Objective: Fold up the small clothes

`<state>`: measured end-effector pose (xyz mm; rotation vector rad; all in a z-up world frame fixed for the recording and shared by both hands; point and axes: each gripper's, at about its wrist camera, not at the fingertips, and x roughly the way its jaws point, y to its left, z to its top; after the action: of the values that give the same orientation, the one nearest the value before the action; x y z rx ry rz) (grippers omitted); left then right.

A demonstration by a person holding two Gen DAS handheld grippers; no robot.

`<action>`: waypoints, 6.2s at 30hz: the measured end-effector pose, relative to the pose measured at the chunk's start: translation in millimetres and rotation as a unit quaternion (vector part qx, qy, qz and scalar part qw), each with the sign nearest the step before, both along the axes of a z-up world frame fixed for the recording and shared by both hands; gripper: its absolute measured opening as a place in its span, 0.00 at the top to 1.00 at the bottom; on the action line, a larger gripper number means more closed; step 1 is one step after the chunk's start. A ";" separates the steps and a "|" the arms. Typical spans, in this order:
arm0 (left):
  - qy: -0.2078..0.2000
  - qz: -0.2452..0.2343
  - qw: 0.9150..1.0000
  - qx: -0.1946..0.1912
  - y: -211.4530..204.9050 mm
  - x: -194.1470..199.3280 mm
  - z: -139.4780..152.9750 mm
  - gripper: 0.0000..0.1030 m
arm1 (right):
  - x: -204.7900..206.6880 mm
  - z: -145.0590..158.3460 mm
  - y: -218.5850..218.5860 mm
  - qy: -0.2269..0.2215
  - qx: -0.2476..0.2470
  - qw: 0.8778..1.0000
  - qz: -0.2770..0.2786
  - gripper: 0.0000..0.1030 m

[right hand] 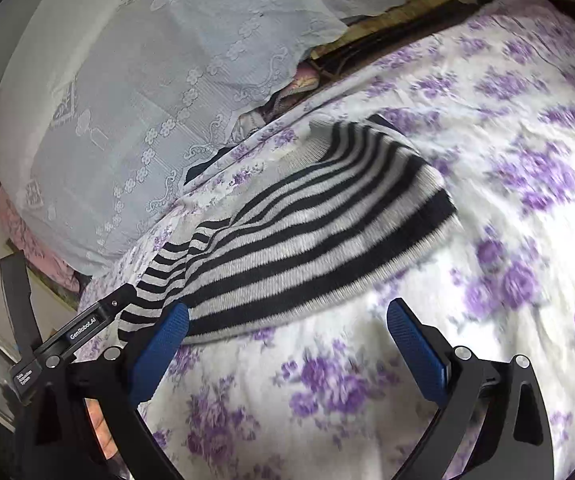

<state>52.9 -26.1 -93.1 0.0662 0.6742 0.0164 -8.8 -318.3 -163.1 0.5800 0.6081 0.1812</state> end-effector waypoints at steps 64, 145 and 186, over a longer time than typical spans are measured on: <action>0.065 -0.024 0.997 0.026 -44.8 76.7 -54.7 0.04 | 131.1 -14.0 -42.6 0.019 0.073 0.995 -0.060 0.35; 0.018 -0.019 1.000 -0.012 44.8 162.9 23.5 0.05 | 73.2 118.1 223.2 -0.139 -0.304 0.940 0.071 0.83; 0.024 0.022 0.998 -0.045 157.0 120.9 40.1 0.05 | 23.8 107.6 270.4 -0.181 -0.310 0.914 0.190 0.91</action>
<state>173.8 130.9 -53.0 -0.0347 0.7235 0.0262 15.0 -48.0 -55.5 -0.1960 0.3765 0.4323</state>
